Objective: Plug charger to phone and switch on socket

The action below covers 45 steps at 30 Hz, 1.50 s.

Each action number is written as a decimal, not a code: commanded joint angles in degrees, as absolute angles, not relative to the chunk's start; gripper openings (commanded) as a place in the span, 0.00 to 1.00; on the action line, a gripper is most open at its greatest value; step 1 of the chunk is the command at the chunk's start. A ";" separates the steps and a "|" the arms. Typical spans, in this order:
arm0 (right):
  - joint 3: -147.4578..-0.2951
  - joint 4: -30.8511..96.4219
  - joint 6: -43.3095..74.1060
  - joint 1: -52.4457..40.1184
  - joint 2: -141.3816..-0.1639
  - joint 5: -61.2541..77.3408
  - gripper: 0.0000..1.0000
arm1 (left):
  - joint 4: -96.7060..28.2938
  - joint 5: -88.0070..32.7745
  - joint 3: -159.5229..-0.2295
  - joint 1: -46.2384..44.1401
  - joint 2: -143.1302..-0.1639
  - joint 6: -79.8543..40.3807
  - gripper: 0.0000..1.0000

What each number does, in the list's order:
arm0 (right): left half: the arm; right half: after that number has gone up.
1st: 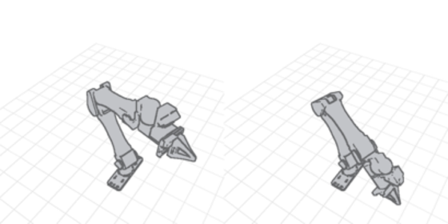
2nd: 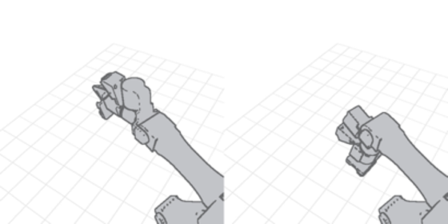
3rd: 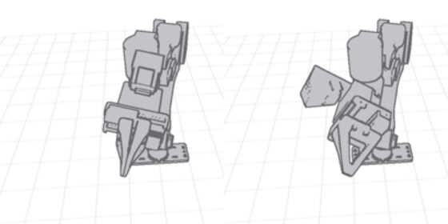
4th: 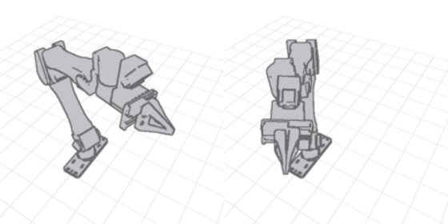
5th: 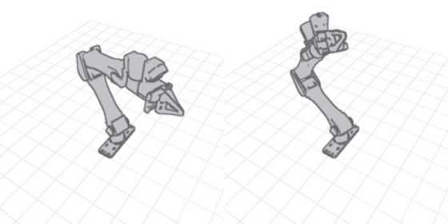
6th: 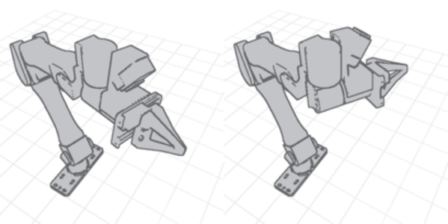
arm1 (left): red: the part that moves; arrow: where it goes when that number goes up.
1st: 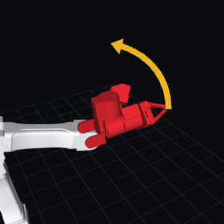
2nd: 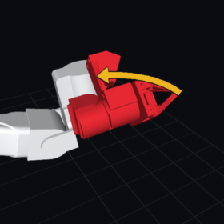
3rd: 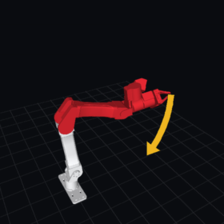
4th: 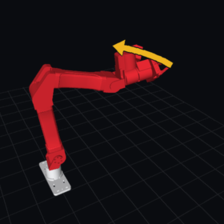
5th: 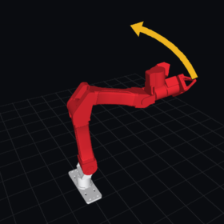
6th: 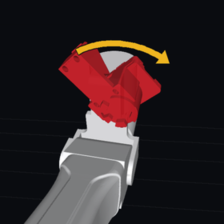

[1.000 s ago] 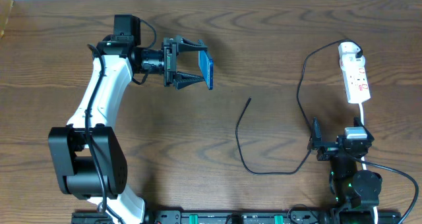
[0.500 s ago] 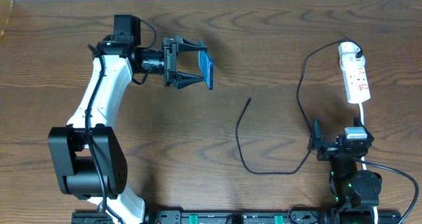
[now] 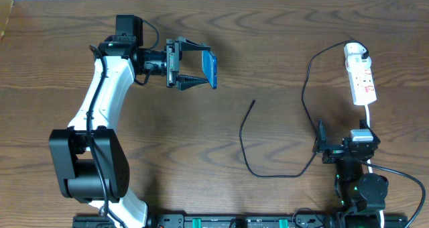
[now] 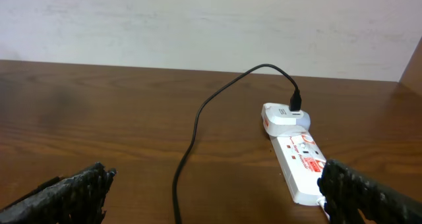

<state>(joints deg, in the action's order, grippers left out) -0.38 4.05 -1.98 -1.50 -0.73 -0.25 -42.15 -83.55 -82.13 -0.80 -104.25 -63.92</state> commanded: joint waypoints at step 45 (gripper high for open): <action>-0.32 4.29 -2.63 -1.15 -0.49 -0.73 0.99 | -42.11 -74.91 -83.48 -0.73 -102.74 -48.23 0.07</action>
<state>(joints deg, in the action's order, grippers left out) -0.38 4.05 -1.98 -1.50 -0.73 -0.25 -42.15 -75.16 -82.13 -0.80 -104.25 -51.96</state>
